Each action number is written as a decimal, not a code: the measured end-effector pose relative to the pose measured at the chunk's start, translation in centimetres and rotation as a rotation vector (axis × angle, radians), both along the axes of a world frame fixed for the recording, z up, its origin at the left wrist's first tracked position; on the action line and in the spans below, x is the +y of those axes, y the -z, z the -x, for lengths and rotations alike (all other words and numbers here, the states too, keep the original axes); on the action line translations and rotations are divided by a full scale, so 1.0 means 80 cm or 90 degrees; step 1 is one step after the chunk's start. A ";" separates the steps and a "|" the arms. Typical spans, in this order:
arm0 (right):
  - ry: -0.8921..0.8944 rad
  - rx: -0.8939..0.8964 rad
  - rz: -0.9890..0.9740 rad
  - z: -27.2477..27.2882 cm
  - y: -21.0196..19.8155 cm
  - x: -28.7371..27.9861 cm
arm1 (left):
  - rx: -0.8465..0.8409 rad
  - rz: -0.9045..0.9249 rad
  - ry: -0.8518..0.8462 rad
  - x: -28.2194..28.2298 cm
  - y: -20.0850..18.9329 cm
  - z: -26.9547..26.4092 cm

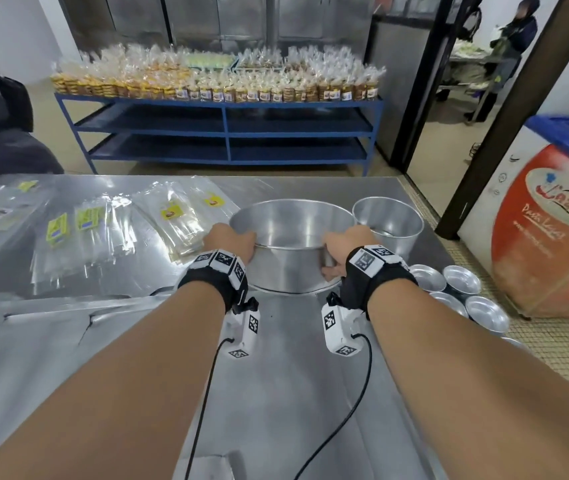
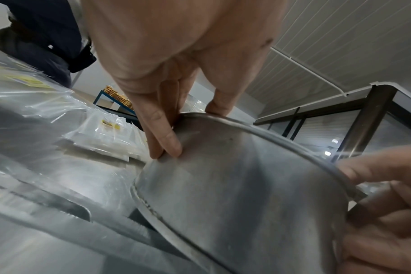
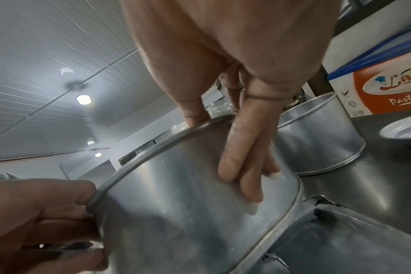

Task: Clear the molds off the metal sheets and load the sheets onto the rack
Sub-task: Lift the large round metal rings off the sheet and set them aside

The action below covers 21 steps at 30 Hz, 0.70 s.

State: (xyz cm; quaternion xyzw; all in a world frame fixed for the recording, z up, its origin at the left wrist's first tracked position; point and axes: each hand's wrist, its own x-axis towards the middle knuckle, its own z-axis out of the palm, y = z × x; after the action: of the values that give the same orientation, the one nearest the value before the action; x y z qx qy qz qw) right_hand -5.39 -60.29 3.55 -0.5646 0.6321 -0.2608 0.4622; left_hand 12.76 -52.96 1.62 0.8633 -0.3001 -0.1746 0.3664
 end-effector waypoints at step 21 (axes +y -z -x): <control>-0.031 0.160 0.114 -0.017 0.067 -0.070 | 0.042 0.147 0.081 -0.066 0.078 0.008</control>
State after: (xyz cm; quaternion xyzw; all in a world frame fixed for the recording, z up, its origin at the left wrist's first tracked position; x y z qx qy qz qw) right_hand -4.00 -65.91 -1.83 -0.6473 0.6451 -0.2320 0.3330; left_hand 12.12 -58.23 -4.59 0.7884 -0.3598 -0.1898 0.4615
